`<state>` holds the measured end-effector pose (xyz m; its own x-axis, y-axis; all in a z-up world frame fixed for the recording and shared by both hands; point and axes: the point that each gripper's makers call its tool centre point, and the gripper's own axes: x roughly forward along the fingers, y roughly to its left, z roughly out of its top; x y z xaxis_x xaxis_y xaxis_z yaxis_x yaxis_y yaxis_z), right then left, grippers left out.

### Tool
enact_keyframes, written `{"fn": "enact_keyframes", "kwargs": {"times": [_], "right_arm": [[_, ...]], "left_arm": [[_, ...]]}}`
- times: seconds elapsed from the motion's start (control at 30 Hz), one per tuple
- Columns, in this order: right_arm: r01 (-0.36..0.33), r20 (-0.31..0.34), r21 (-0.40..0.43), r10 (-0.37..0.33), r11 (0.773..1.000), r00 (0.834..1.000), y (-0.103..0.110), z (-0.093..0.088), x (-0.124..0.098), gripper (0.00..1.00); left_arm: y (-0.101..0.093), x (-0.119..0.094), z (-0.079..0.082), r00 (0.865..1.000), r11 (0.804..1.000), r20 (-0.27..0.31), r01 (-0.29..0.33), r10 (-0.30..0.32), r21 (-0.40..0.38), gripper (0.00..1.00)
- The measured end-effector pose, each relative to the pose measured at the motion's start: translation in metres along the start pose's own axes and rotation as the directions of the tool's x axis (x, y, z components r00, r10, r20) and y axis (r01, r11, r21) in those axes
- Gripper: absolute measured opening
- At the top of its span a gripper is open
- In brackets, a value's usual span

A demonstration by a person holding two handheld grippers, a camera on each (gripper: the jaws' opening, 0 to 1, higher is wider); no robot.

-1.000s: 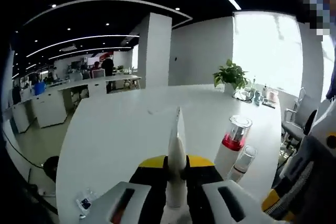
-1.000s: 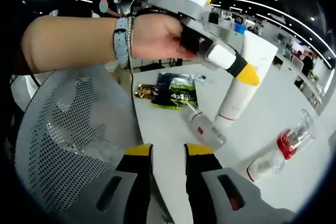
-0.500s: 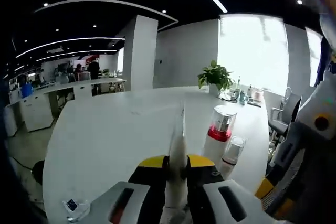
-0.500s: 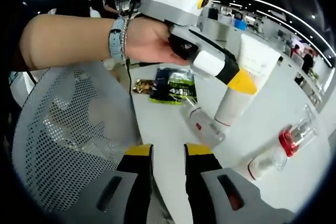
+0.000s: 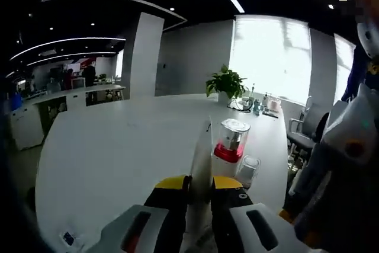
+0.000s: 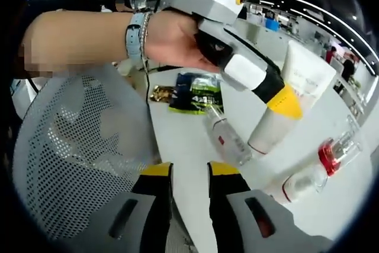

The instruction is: Arrange the skincare products in the storage area until every visible bottle or jar stands upright without overlapping.

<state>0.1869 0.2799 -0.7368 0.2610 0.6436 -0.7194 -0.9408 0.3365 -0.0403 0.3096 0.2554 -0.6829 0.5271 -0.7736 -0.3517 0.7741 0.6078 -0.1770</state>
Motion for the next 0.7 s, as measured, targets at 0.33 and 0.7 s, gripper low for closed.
{"fn": "enact_keyframes", "kwargs": {"times": [0.33,0.7], "right_arm": [[0.001,-0.016,-0.01,-0.001,1.0,1.0,0.0,-0.003,0.002,0.21],[-0.003,-0.032,-0.013,0.003,1.0,0.999,0.0,-0.006,0.003,0.21]], "left_arm": [[-0.005,0.003,0.0,1.0,1.0,-0.005,0.008,-0.008,-0.016,0.16],[-0.002,0.002,-0.011,1.0,0.999,-0.017,-0.002,0.002,-0.036,0.2]]}}
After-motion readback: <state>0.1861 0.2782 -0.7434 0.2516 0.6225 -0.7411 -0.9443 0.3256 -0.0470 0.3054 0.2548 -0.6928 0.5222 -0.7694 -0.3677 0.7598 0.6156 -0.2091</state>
